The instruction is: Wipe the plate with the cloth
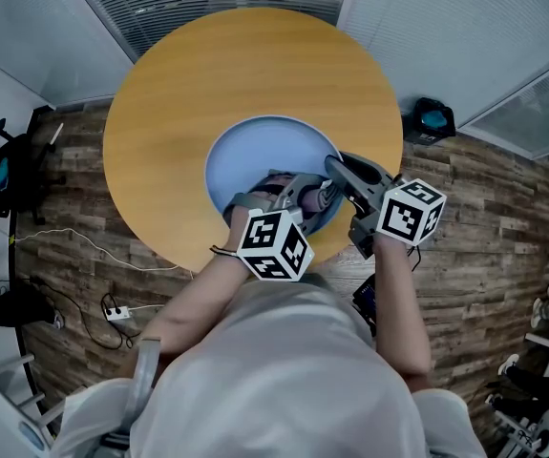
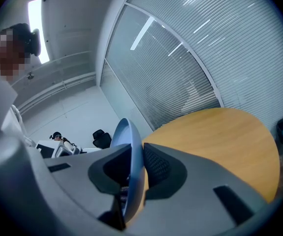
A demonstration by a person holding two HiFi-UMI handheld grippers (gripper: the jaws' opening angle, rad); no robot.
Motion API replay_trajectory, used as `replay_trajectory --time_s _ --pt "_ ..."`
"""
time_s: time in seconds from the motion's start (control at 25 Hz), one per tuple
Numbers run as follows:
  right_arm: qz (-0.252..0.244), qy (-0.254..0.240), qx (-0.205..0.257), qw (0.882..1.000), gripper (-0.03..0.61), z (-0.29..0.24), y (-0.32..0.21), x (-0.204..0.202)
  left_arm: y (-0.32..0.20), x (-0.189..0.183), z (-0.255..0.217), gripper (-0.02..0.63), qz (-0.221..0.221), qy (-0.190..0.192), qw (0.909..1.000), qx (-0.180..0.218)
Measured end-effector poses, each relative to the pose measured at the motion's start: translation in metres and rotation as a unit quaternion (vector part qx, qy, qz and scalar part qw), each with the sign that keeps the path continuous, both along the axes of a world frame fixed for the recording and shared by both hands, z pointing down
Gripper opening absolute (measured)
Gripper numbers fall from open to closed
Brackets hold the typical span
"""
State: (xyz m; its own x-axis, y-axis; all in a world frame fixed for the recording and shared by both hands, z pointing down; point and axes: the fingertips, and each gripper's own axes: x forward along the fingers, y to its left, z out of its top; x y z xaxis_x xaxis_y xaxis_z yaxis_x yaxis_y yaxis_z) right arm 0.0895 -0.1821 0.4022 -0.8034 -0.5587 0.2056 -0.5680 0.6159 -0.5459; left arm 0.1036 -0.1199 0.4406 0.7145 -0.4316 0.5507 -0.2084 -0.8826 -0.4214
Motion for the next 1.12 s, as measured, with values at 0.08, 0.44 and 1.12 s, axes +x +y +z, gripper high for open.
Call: replay_trajectory --time_s 0.08,0.44,1.12 --pt "0.002 -0.004 0.000 1.000 0.063 0.001 0.000 0.001 0.003 0.000 0.003 0.077 0.011 -0.011 0.9999 0.005" --pt "0.015 -0.009 -0.005 1.000 0.063 -0.001 -0.003 0.008 0.010 -0.009 0.015 0.077 0.028 -0.029 0.9991 -0.007" --pt "0.036 -0.016 -0.002 0.999 0.066 -0.004 -0.007 0.020 -0.005 -0.054 0.022 0.077 -0.024 -0.034 0.9991 -0.012"
